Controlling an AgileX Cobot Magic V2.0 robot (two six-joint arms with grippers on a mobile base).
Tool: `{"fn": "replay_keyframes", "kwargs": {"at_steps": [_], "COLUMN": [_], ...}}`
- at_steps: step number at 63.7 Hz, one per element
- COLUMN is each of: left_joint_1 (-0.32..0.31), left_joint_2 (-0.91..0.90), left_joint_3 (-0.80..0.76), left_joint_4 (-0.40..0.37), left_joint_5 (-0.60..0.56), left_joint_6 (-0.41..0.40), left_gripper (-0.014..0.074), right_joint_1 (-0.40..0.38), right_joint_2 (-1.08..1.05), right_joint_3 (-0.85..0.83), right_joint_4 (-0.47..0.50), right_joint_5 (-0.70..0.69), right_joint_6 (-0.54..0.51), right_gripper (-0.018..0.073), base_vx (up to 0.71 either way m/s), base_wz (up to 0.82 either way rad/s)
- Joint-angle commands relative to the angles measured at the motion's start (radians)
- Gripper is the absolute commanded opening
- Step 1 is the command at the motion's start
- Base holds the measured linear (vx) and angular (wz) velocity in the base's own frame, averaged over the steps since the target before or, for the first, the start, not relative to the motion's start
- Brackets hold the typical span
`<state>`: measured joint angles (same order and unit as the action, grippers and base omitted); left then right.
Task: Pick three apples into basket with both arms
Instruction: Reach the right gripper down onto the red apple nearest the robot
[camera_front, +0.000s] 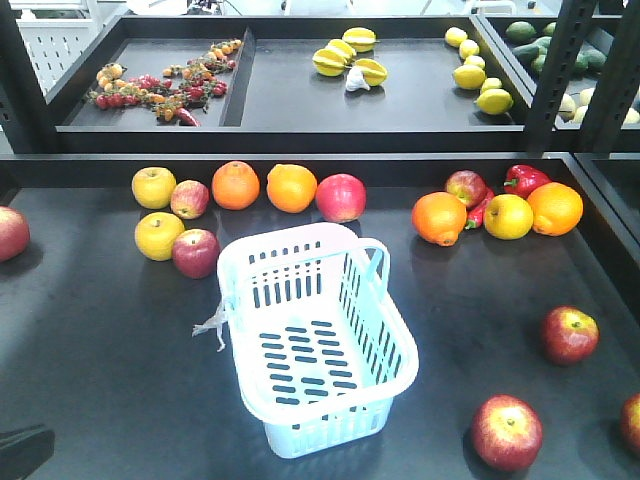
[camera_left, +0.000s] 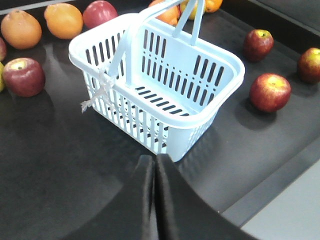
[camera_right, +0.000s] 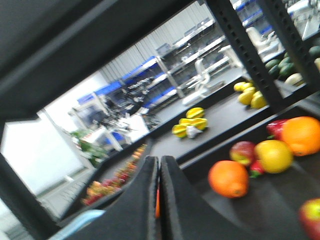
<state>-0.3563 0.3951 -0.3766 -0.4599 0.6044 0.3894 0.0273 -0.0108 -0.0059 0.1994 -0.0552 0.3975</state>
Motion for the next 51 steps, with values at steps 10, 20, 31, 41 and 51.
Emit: {"fn": "replay_keyframes", "kwargs": {"at_steps": [10, 20, 31, 41, 51], "left_joint_1": [-0.004, -0.004, -0.004, -0.004, -0.004], "left_joint_2": [0.006, 0.006, 0.006, 0.006, 0.006], "left_joint_3": [-0.025, -0.025, -0.025, -0.025, -0.025], "left_joint_4": [-0.029, -0.029, -0.029, -0.029, -0.029], "left_joint_5": [-0.074, -0.074, -0.078, -0.078, -0.078], "left_joint_6": [-0.009, -0.008, -0.008, -0.008, -0.008], "left_gripper": [-0.0008, -0.0008, -0.0008, -0.0008, -0.0008], "right_joint_1": [-0.005, -0.005, -0.005, -0.005, -0.005], "right_joint_2": [0.128, 0.33, 0.488, 0.598, 0.702], "right_joint_3": [-0.392, -0.641, -0.708, -0.708, -0.708], "right_joint_4": [-0.079, -0.077, -0.026, 0.001, 0.116], "right_joint_5": [0.321, 0.659, 0.748, 0.774, 0.776], "right_joint_6": [-0.083, -0.36, -0.478, -0.586, -0.678], "right_gripper": [-0.0004, -0.0004, -0.0004, 0.0051, 0.0339], "base_vx": [0.0, 0.0, 0.0, 0.0, 0.0], "base_wz": [0.0, 0.0, 0.0, 0.0, 0.0]}}
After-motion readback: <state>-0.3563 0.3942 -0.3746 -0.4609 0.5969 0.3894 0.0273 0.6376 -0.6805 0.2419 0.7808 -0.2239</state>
